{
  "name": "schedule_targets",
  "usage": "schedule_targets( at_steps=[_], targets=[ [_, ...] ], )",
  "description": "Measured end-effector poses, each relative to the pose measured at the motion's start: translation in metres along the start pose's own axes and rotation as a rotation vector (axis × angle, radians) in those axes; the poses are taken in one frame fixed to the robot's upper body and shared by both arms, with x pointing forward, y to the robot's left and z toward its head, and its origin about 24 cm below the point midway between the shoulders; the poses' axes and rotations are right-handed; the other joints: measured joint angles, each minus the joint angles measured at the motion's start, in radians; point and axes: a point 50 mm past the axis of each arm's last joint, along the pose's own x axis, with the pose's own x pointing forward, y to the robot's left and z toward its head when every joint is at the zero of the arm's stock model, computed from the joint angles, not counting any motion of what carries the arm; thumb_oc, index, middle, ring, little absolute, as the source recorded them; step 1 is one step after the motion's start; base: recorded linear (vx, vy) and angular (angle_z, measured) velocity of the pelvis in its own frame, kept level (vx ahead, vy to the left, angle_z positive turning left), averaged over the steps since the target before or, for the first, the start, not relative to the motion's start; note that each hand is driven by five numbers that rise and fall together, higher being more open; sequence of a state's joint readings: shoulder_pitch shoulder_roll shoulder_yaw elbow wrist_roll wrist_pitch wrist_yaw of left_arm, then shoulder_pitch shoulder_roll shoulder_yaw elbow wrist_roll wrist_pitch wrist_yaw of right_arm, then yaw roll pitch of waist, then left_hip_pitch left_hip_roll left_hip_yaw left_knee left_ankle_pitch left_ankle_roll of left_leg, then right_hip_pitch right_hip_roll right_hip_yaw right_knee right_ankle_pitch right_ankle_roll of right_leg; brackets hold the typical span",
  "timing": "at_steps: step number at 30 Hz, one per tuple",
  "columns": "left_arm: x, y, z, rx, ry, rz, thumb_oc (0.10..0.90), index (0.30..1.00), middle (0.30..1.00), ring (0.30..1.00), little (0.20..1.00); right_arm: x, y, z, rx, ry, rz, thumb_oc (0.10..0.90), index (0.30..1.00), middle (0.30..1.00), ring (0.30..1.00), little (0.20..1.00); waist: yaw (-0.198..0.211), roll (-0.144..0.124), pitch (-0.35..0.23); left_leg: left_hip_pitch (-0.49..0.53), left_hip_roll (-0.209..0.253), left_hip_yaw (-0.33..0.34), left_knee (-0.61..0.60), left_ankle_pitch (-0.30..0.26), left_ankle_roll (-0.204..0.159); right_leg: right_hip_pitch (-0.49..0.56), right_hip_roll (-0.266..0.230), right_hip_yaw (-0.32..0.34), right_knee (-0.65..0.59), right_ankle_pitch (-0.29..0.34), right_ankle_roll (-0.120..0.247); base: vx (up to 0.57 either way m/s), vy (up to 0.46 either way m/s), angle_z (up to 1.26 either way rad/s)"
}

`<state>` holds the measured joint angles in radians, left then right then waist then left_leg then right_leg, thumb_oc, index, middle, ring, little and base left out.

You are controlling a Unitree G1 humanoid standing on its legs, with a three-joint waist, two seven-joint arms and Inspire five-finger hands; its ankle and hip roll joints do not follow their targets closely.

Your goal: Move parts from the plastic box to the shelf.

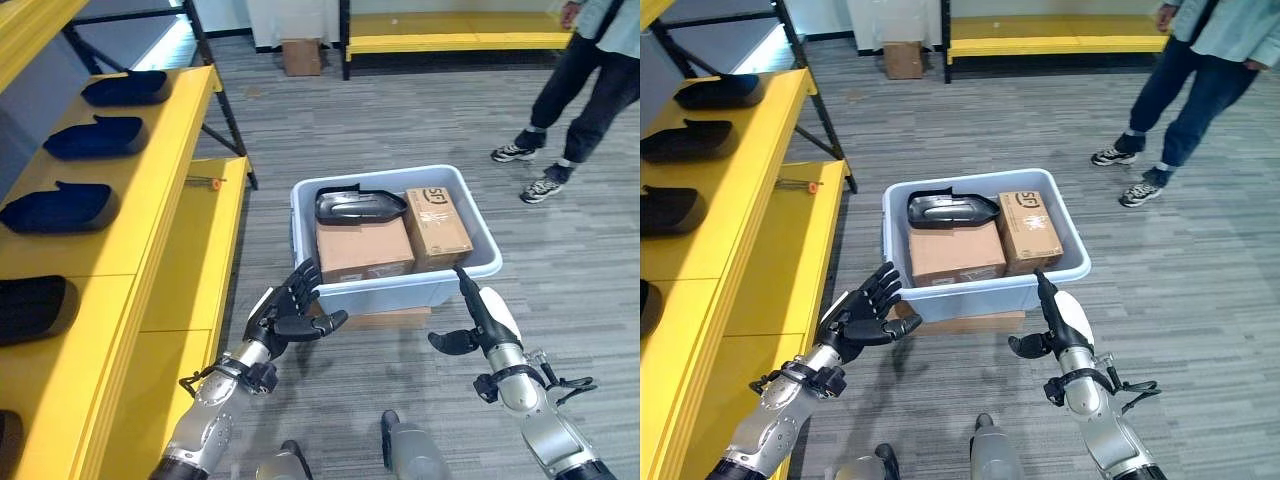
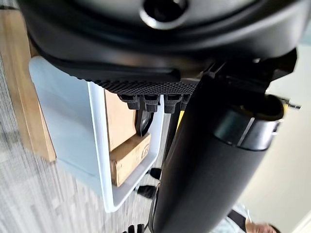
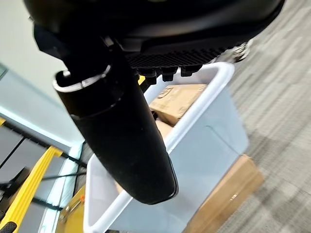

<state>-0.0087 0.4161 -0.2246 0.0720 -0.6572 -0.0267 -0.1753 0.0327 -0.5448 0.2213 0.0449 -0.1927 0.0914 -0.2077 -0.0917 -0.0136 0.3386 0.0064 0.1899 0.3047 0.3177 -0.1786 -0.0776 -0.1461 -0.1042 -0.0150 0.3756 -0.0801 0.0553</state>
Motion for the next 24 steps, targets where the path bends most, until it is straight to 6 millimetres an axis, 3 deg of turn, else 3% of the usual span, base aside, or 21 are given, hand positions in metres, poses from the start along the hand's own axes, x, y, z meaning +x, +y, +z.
schedule_targets(
  at_steps=[2,4,5,6,7,8,9,11,13,15,16,17,19,20,21,22,23,24],
  targets=[
    [-0.001,0.002,0.001,0.002,0.0,-0.007,0.9,1.0,1.0,1.0,1.0,0.002,-0.001,0.002,0.002,-0.008,-0.003,0.9,1.0,1.0,1.0,1.0,0.013,0.002,0.0,-0.001,0.0,0.028,0.001,-0.009,0.006,-0.022,-0.006,-0.061,-0.005,0.041,-0.021,0.01,0.132,-0.73],
    [-0.002,0.007,0.004,0.003,-0.009,0.0,0.9,1.0,1.0,1.0,1.0,0.004,0.0,0.006,0.012,-0.019,-0.006,0.9,1.0,1.0,1.0,1.0,0.024,-0.003,0.005,-0.016,-0.017,0.034,0.014,-0.03,0.04,-0.039,0.003,-0.105,-0.053,0.12,-0.029,0.0,0.208,-1.15],
    [-0.003,0.009,0.005,0.003,-0.012,0.011,0.9,1.0,1.0,1.0,1.0,0.008,0.0,0.011,0.026,-0.035,-0.013,0.9,1.0,1.0,1.0,1.0,0.054,-0.01,0.009,-0.024,-0.047,0.029,0.027,-0.057,0.087,-0.056,0.011,-0.126,-0.102,0.186,0.011,0.08,0.22,-2.02],
    [-0.004,0.012,0.005,0.003,-0.014,0.02,0.9,1.0,1.0,1.0,1.0,0.016,0.0,0.02,0.033,-0.063,-0.019,0.9,1.0,1.0,1.0,1.0,0.095,0.0,0.019,-0.028,-0.029,0.051,0.041,-0.061,0.104,-0.08,-0.002,-0.196,-0.099,0.2,0.072,0.1,0.173,-2.27],
    [-0.007,0.014,-0.002,-0.012,0.01,0.022,0.9,1.0,1.0,1.0,1.0,0.018,-0.001,0.02,0.033,-0.06,-0.019,0.9,1.0,1.0,1.0,1.0,0.096,-0.003,0.025,0.0,-0.018,0.117,0.06,-0.065,0.104,-0.129,-0.094,-0.343,0.124,0.085,0.003,0.11,0.079,-1.71],
    [-0.009,0.013,-0.006,-0.023,0.021,0.024,0.9,1.0,1.0,1.0,1.0,0.018,-0.001,0.018,0.027,-0.053,-0.01,0.9,1.0,1.0,1.0,1.0,0.096,-0.003,0.025,0.017,-0.02,0.146,0.059,-0.065,0.104,-0.133,-0.157,-0.42,0.229,0.046,-0.017,0.07,-0.043,-1.45],
    [-0.019,0.011,-0.016,-0.03,0.056,0.025,0.9,1.0,1.0,1.0,1.0,0.018,-0.002,0.018,0.01,-0.057,0.005,0.9,1.0,1.0,1.0,1.0,0.109,0.005,0.023,0.042,-0.009,0.213,0.058,-0.072,0.103,-0.131,-0.248,-0.508,0.374,0.012,-0.007,0.1,-0.108,-1.18],
    [-0.027,0.012,-0.021,-0.033,0.083,0.029,0.9,1.0,1.0,1.0,1.0,0.019,-0.004,0.018,0.009,-0.059,-0.002,0.9,1.0,1.0,1.0,1.0,0.107,0.007,0.026,0.028,0.013,0.232,0.058,-0.078,0.09,-0.12,-0.275,-0.495,0.331,-0.015,0.029,0.14,-0.207,-1.0],
    [-0.024,0.011,-0.02,-0.034,0.084,0.025,0.9,1.0,1.0,1.0,1.0,0.019,-0.004,0.018,0.007,-0.057,0.0,0.9,1.0,1.0,1.0,1.0,0.09,-0.009,0.041,0.011,0.016,0.229,0.05,-0.063,0.092,-0.103,-0.289,-0.429,0.164,-0.019,0.057,0.24,-0.435,-0.31],
    [-0.018,0.006,-0.019,-0.037,0.081,0.0,0.9,1.0,1.0,1.0,1.0,0.017,-0.001,0.016,0.012,-0.038,0.0,0.9,1.0,1.0,1.0,1.0,0.061,-0.018,0.059,0.008,0.016,0.205,0.046,-0.048,0.07,-0.098,-0.331,-0.372,0.034,0.004,0.097,0.36,-0.53,0.29],
    [-0.012,0.001,-0.018,-0.034,0.082,-0.023,0.9,1.0,1.0,1.0,1.0,0.014,0.004,0.012,0.016,-0.015,0.006,0.9,1.0,1.0,1.0,1.0,0.037,-0.02,0.066,0.0,0.018,0.169,0.046,-0.041,0.061,-0.091,-0.357,-0.335,-0.049,0.031,0.141,0.33,-0.419,0.72],
    [-0.008,-0.002,-0.016,-0.026,0.079,-0.043,0.9,1.0,1.0,1.0,1.0,0.012,0.008,0.01,0.016,0.0,0.015,0.9,1.0,1.0,1.0,1.0,0.024,-0.021,0.079,-0.007,0.035,0.14,0.06,-0.039,0.054,-0.09,-0.368,-0.286,-0.092,0.071,0.155,0.38,-0.444,0.82],
    [-0.007,-0.003,-0.014,-0.017,0.078,-0.055,0.9,1.0,1.0,1.0,1.0,0.008,0.018,0.009,0.023,0.014,0.033,0.9,1.0,1.0,1.0,1.0,0.017,-0.034,0.086,-0.024,0.064,0.09,0.065,-0.02,-0.005,-0.071,-0.358,-0.236,-0.154,0.094,0.154,0.36,-0.368,0.78],
    [-0.005,-0.003,-0.013,-0.015,0.076,-0.055,0.9,1.0,1.0,1.0,1.0,0.007,0.019,0.007,0.024,0.018,0.038,0.9,1.0,1.0,1.0,1.0,0.008,-0.032,0.097,-0.039,0.092,0.053,0.067,-0.006,-0.037,-0.055,-0.333,-0.232,-0.144,0.15,0.157,0.31,-0.24,0.91],
    [-0.006,-0.006,-0.014,-0.023,0.078,-0.06,0.9,1.0,1.0,1.0,1.0,0.008,0.015,0.006,0.015,0.02,0.032,0.9,1.0,1.0,1.0,1.0,0.003,-0.017,0.105,-0.043,0.126,0.046,0.08,-0.01,-0.033,-0.074,-0.306,-0.235,-0.084,0.161,0.139,0.31,-0.217,0.76],
    [-0.009,-0.008,-0.017,-0.037,0.083,-0.063,0.9,1.0,1.0,1.0,1.0,0.009,0.011,0.006,0.001,0.017,0.026,0.9,1.0,1.0,1.0,1.0,0.001,-0.01,0.111,-0.042,0.141,0.054,0.089,-0.015,-0.025,-0.089,-0.294,-0.238,-0.042,0.123,0.126,0.25,-0.149,0.22],
    [-0.014,-0.011,-0.02,-0.046,0.094,-0.068,0.9,1.0,1.0,1.0,1.0,0.011,0.002,0.006,-0.018,0.009,0.01,0.9,1.0,1.0,1.0,1.0,-0.002,0.019,0.107,-0.024,0.137,0.076,0.077,-0.01,-0.02,-0.098,-0.267,-0.244,-0.013,0.1,0.107,0.18,-0.169,-0.13],
    [-0.016,-0.011,-0.021,-0.049,0.101,-0.069,0.9,1.0,1.0,1.0,1.0,0.012,-0.004,0.006,-0.041,0.004,-0.009,0.9,1.0,1.0,1.0,1.0,-0.002,0.019,0.107,0.006,0.143,0.078,0.034,0.009,-0.02,-0.106,-0.253,-0.242,0.02,0.081,0.093,0.25,-0.222,-0.16]
  ],
)
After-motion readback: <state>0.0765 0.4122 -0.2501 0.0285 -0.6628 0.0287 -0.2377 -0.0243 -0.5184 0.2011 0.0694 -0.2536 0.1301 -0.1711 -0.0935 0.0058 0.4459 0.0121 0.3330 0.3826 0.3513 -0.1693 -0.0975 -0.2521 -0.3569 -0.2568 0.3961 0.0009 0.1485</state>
